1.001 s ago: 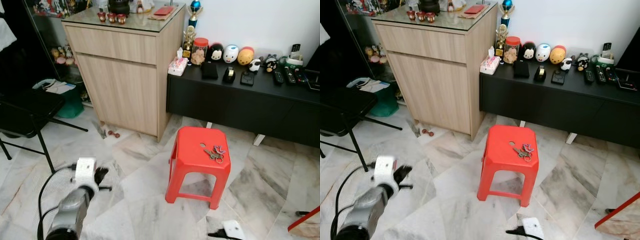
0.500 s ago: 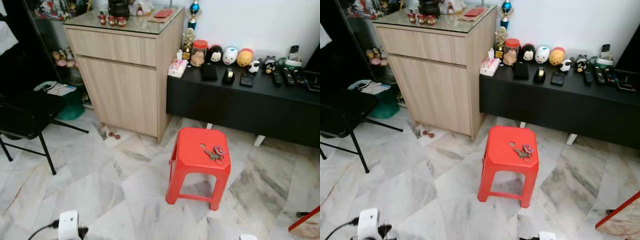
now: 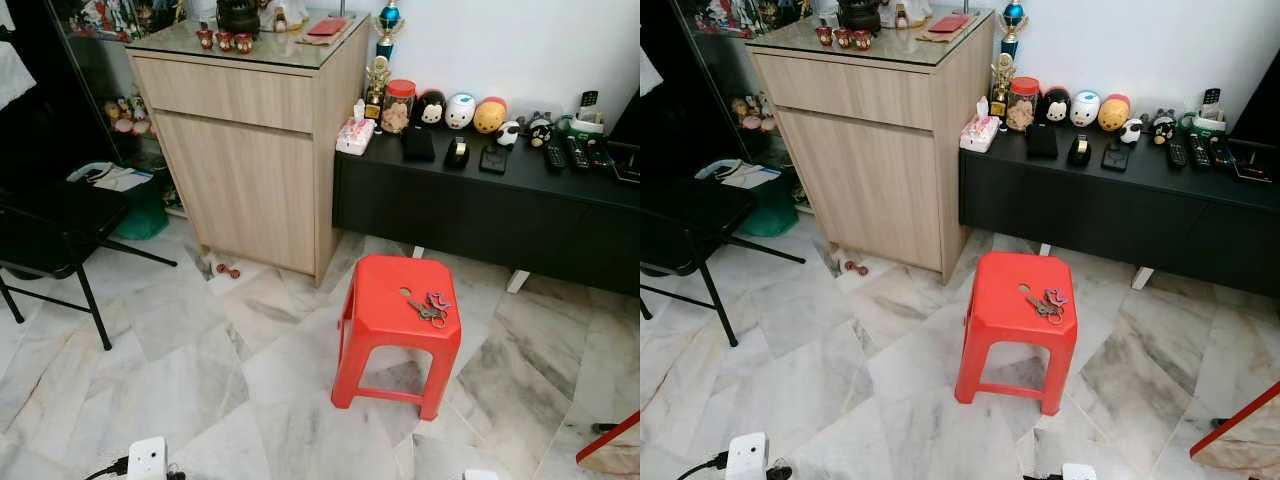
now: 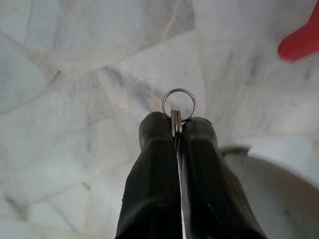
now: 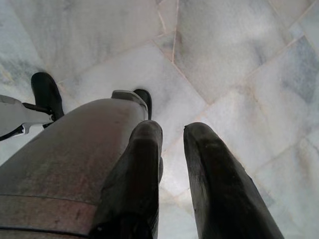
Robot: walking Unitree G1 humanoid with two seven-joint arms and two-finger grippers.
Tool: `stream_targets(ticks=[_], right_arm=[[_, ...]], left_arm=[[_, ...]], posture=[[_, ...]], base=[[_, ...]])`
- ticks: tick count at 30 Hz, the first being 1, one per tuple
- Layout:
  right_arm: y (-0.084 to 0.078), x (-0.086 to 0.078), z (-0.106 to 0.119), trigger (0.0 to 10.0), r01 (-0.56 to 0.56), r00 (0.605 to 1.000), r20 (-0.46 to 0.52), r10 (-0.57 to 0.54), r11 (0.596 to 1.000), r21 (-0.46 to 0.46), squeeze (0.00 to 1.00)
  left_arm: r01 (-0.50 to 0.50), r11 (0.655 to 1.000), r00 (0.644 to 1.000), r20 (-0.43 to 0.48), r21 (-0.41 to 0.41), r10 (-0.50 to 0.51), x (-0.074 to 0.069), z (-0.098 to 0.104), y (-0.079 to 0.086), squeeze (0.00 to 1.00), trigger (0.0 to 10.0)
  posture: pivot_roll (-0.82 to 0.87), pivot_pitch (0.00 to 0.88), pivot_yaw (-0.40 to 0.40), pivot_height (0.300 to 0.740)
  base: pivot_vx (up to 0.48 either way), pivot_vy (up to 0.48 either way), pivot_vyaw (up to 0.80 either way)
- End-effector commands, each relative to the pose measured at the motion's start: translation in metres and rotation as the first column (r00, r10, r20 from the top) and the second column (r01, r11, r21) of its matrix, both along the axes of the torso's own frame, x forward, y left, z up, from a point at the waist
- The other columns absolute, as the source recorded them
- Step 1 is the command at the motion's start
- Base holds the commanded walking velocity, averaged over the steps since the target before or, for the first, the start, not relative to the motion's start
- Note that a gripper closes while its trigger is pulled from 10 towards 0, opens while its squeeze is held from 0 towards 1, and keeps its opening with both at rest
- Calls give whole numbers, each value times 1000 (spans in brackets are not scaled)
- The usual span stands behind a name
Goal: Hang keys on a hook
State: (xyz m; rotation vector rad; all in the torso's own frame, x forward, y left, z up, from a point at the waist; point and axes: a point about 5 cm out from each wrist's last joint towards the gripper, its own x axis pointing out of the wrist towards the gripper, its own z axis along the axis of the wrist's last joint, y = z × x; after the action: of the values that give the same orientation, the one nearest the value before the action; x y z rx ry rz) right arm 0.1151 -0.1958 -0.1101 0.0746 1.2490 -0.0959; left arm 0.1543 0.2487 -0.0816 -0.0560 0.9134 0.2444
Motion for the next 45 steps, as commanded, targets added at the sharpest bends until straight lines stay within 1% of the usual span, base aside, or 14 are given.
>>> stream_targets(ticks=[1,3,5,9,13,16,18,25,28,32,37,40,42,45], right_arm=[[3,-6,-2,10000,0,999,-32,0,1000,1,0],[5,-7,-3,10000,-28,999,-41,28,1000,-1,0],[7,-5,-2,10000,-22,999,-36,22,1000,-4,0],[-1,-4,-1,10000,-90,996,-20,89,996,-28,0],[-2,-4,-1,10000,-59,998,-20,59,998,-31,0],[-2,-1,0,10000,-68,998,-16,67,997,-40,0],[1,-1,0,10000,-50,999,-17,49,999,-22,0],[-2,0,0,10000,-51,999,-18,50,998,-24,0],[-3,1,1,10000,-48,999,-20,47,998,-30,0],[-2,2,1,10000,-51,998,-23,50,998,-26,0],[-1,4,1,10000,-68,998,-14,67,998,-17,0],[-1,8,2,10000,-84,996,-1,84,996,-28,0],[-2,11,4,10000,-70,997,14,70,997,-19,0],[-2,11,4,10000,-71,997,15,71,997,-18,0]], left_arm=[[15,1000,1000,-24,19,-14,-5,-1,5,0,10000],[4,1000,1000,-24,21,-3,-6,-1,7,0,10000],[-9,1000,1000,-19,25,9,-5,0,10,0,10000],[5,999,1000,-26,33,-4,-5,0,9,0,10000],[-11,1000,999,-36,27,12,-8,-2,8,0,10000],[2,1000,998,-63,24,-1,-14,-5,5,0,10000],[-5,1000,997,-81,23,7,-20,-7,6,0,10000],[-28,999,994,-106,31,31,-32,-7,18,0,10000],[-40,999,992,-118,37,44,-43,-7,27,0,10000],[-43,998,991,-123,38,48,-47,-8,28,0,10000],[-41,999,991,-126,31,44,-49,-10,22,0,10000],[-31,999,991,-127,16,33,-46,-14,10,0,10000],[-20,1000,992,-128,4,21,-43,-17,-4,0,10000],[-18,1000,992,-128,1,18,-42,-17,-7,0,10000]], posture=[[-29,0,-3,740],[-26,0,-3,740],[-17,0,-6,740],[-10,0,-9,740],[-14,0,-6,740],[-22,0,-4,740],[-24,0,-4,740],[-20,0,-5,740],[-15,0,-8,740],[-15,0,-8,740],[-14,0,-10,740],[-14,0,-9,740],[-17,0,-10,740],[-17,0,-11,740]], base=[[0,-315,-788],[0,-338,-763],[0,-341,-497],[0,-339,-103],[0,-344,0],[0,-337,0],[0,-341,-391],[0,-341,-771],[0,-339,-769],[0,-340,-769],[0,-341,-461],[0,-360,0],[0,-369,0],[0,-371,0]])
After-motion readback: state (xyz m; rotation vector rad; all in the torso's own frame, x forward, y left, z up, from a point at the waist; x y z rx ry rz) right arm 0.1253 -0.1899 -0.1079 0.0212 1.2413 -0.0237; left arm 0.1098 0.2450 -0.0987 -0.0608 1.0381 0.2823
